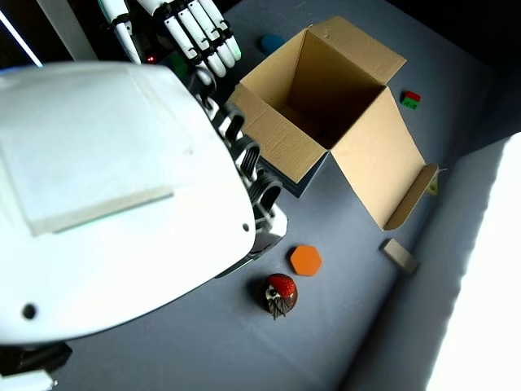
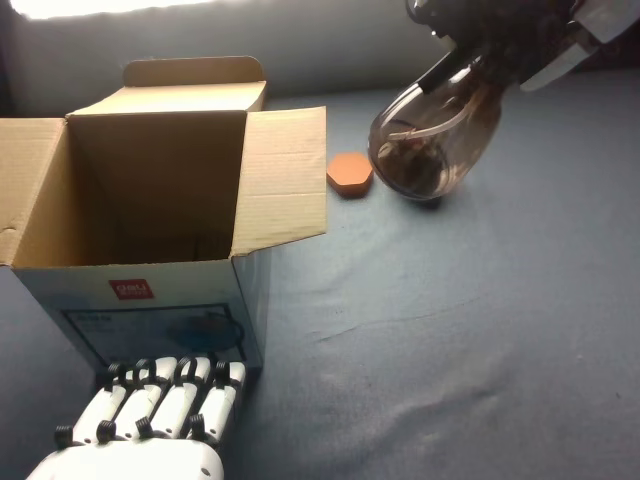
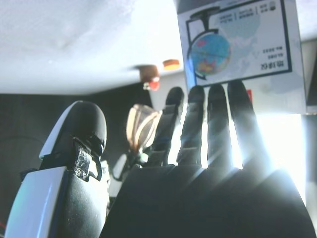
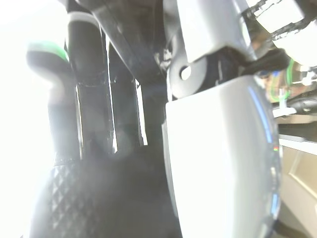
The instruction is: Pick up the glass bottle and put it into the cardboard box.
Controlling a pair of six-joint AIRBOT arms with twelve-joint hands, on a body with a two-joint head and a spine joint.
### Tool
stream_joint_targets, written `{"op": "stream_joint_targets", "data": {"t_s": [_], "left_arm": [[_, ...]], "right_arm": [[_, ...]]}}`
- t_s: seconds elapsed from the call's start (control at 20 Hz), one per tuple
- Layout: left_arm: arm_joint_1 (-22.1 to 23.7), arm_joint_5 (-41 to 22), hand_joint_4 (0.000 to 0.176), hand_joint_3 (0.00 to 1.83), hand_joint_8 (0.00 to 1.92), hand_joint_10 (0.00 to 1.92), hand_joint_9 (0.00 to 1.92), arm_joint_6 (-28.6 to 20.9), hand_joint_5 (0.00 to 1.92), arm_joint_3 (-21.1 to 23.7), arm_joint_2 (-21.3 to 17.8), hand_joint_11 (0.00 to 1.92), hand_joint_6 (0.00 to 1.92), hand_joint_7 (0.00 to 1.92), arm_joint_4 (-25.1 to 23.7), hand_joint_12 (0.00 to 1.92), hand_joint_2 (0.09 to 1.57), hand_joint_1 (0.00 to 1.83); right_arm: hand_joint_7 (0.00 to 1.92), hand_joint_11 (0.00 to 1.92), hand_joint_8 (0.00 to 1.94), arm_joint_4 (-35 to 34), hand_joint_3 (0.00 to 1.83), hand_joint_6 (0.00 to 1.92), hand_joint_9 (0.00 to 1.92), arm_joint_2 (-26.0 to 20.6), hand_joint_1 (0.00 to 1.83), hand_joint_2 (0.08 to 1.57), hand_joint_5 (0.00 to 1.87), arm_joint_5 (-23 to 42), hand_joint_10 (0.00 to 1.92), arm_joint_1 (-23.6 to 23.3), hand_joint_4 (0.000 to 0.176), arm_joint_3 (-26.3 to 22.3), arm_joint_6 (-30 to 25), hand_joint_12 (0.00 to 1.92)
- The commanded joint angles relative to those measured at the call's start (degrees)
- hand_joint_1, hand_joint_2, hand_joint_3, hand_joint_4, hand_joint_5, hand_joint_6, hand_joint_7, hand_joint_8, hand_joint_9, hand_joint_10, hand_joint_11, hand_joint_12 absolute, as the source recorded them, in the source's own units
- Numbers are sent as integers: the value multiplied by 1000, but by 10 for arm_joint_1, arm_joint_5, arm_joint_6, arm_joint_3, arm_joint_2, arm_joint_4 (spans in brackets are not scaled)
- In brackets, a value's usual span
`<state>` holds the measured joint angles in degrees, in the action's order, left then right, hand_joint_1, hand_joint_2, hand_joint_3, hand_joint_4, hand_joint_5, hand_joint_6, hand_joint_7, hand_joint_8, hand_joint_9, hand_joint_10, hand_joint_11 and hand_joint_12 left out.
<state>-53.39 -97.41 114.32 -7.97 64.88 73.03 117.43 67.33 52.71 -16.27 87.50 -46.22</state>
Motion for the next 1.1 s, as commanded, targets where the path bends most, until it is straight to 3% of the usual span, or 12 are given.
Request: {"op": "stream_joint_targets", "data": {"t_s": [0.0, 0.1, 0.15, 0.3, 0.35, 0.4, 0.45, 0.55, 0.75, 0.8, 0.85, 1.05], "left_arm": [[1, -37, 0, 0, 1, 2, 10, -2, 82, 2, 3, 0, 2, 42, -47, 152, 1331, 55], [1, -37, 0, 0, 0, 0, 5, -2, 79, 2, 4, 0, 1, 35, -47, 143, 1331, 56], [1, -37, 0, 0, 2, 5, 21, -2, 85, 2, 4, 0, 3, 41, -47, 255, 1330, 61], [1, -37, 0, 0, 5, 6, 33, -2, 96, 2, 4, 0, 5, 61, -47, 255, 1330, 56], [1, -37, 0, 0, 1, 3, 27, -2, 90, 2, 4, 0, 2, 56, -47, 243, 1330, 55], [1, -37, 0, 2, 0, 0, 21, -2, 80, 2, 4, 0, 0, 46, -47, 236, 1334, 39], [1, -37, 0, 2, 0, 0, 21, -2, 80, 2, 4, 0, 0, 46, -47, 236, 1334, 39], [1, -37, 0, 0, 7, 12, 73, -2, 117, 2, 4, 0, 8, 99, -47, 420, 1323, 70], [-1, -37, 0, 0, 0, 1, 47, -2, 95, 0, 4, 0, 2, 68, -47, 326, 1320, 75], [-1, -37, 0, 1, 1, 4, 28, -2, 70, -3, 4, 0, 7, 56, -47, 244, 1323, 63], [-1, -37, 0, 0, 5, 9, 44, -2, 92, -4, 4, 0, 12, 64, -47, 281, 1323, 63], [-1, -37, 0, 0, 1, 3, 38, -2, 96, -8, 4, 0, 5, 68, -54, 267, 1310, 105]], "right_arm": [[1015, 818, 966, -56, 100, 1237, 842, -1, 1359, 1113, 732, -7, 1456, -13, 0, 4, 5, 1843], [1010, 828, 967, -79, 44, 1236, 833, 5, 1362, 1142, 726, 2, 1464, -17, 0, 15, 14, 1841], [1059, 845, 1024, -80, 37, 1220, 992, 6, 1241, 1129, 792, 2, 1360, -18, 0, 15, 14, 1859], [1065, 834, 1026, -101, 50, 1215, 1005, 7, 1238, 1122, 794, 19, 1343, -21, 0, 15, 26, 1854], [1065, 835, 1027, -111, 52, 1214, 1002, 7, 1239, 1121, 794, 20, 1343, -23, 0, 15, 30, 1863], [1005, 864, 988, -120, 19, 1242, 822, 7, 1356, 1161, 712, 17, 1483, -23, 0, 15, 36, 1829], [1005, 864, 988, -126, 19, 1242, 822, 7, 1356, 1161, 712, 14, 1483, -25, 0, 16, 39, 1829], [1063, 899, 1013, -131, 7, 1212, 1005, 7, 1240, 1140, 801, 14, 1340, -31, 0, 16, 39, 1770], [1069, 856, 1010, -139, 10, 1216, 1022, 10, 1237, 1139, 799, 0, 1325, -39, 0, 16, 42, 1840], [1015, 829, 993, -142, 12, 1230, 857, 14, 1337, 1161, 724, -12, 1462, -39, 0, 16, 45, 1886], [989, 798, 1001, -143, 7, 1238, 803, 18, 1359, 1175, 698, -16, 1533, -39, 0, 16, 48, 1920], [999, 818, 990, -153, 1, 1258, 813, 38, 1361, 1171, 710, -37, 1486, -37, 0, 17, 53, 1844]]}}
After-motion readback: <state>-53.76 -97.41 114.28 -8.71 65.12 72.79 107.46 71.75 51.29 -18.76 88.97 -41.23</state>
